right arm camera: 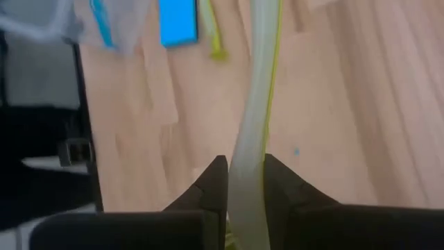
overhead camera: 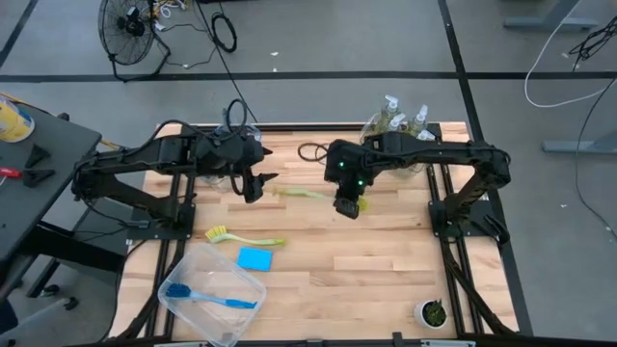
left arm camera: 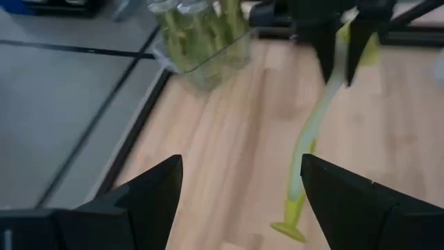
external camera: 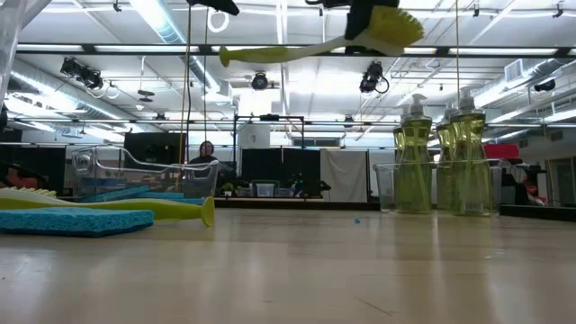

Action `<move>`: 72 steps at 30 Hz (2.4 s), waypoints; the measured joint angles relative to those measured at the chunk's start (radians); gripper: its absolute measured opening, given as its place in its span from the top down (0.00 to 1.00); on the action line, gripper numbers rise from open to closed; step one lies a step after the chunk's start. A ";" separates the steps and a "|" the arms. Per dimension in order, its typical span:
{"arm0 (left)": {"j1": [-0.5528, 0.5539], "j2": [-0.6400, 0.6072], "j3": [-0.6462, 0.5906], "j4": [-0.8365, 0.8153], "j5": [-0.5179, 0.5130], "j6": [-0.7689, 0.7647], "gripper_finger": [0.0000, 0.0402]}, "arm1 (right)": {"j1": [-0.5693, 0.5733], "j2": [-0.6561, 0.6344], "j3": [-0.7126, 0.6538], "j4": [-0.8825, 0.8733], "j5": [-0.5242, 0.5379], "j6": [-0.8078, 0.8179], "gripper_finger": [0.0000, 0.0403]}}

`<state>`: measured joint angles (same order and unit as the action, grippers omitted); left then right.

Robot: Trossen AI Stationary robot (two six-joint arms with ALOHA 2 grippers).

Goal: Pick & Place Kitchen Sink Supplies
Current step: Put the yellow dish brush into the white bin

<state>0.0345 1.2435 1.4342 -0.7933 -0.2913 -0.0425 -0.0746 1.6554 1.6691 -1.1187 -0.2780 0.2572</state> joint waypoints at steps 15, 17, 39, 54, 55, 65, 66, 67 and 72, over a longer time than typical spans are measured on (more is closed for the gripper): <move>0.000 0.029 0.000 -0.011 -0.137 0.250 0.26 | -0.205 0.000 0.000 0.195 -0.184 0.156 0.87; 0.000 0.037 0.000 -0.015 -0.135 0.316 0.26 | -0.230 0.000 0.000 0.242 -0.218 0.182 0.87; 0.000 0.193 -0.002 -0.021 -0.316 0.535 0.26 | -0.273 0.054 -0.001 0.386 -0.332 0.269 0.87; 0.013 0.232 -0.001 -0.009 -0.279 0.639 0.26 | -0.270 0.060 -0.001 0.405 -0.448 0.237 0.87; 0.017 0.234 0.000 -0.010 -0.277 0.637 0.26 | -0.270 0.060 -0.001 0.405 -0.449 0.232 0.87; 0.018 0.237 -0.002 -0.002 -0.276 0.634 0.49 | -0.269 0.060 -0.001 0.399 -0.449 0.222 0.87; 0.018 0.237 -0.002 -0.003 -0.273 0.634 0.52 | -0.268 0.060 -0.001 0.399 -0.451 0.222 0.87; 0.018 0.237 -0.002 -0.002 -0.266 0.634 0.54 | -0.268 0.060 -0.001 0.398 -0.452 0.222 0.87; 0.018 0.236 -0.001 -0.002 -0.224 0.634 0.66 | -0.267 0.060 -0.001 0.397 -0.475 0.215 0.87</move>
<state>0.0521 1.4799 1.4328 -0.7952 -0.5149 0.5911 -0.3420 1.7149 1.6684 -0.7216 -0.7531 0.4724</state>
